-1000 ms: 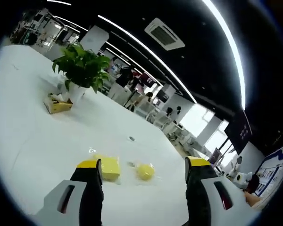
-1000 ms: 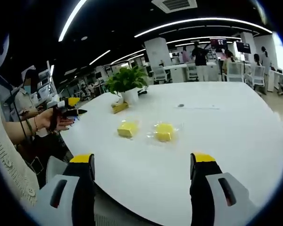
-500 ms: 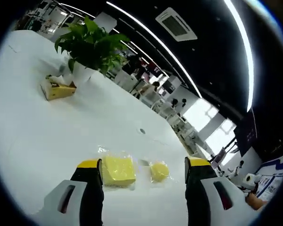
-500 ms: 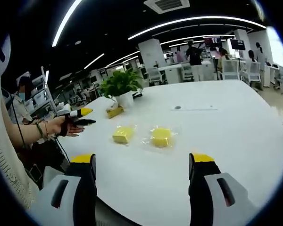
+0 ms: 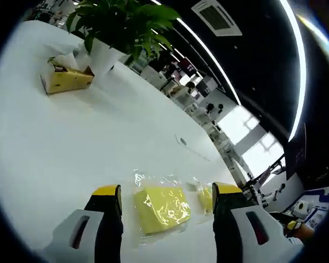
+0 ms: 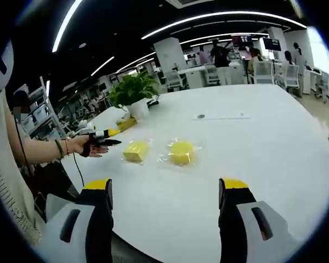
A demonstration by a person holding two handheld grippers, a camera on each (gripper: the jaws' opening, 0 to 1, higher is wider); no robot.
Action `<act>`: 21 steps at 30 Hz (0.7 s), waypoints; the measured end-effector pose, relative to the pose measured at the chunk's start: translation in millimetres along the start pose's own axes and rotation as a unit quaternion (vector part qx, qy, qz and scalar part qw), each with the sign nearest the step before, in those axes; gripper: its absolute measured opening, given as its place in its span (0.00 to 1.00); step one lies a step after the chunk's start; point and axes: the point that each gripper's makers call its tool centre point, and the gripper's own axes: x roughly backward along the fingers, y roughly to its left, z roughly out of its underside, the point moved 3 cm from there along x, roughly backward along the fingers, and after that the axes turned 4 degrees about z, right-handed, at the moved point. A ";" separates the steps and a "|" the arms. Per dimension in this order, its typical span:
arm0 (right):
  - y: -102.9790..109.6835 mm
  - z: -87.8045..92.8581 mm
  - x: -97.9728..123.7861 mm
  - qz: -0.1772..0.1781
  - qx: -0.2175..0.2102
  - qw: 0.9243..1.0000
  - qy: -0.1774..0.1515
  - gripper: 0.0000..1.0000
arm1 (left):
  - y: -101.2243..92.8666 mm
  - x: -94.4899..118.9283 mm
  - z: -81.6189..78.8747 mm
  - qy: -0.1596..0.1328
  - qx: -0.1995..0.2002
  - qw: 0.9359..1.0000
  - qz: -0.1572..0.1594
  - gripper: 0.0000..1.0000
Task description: Compare the silicone blocks by pressing each to a similar depth, holding the contact briefly, and releasing to observe deformation and rebound differences across the visible hardness samples.
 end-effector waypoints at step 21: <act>-4.6 14.3 -18.8 0.004 0.009 0.999 0.049 0.71 | 33.4 -54.5 15.5 -0.019 0.141 0.988 0.064 0.32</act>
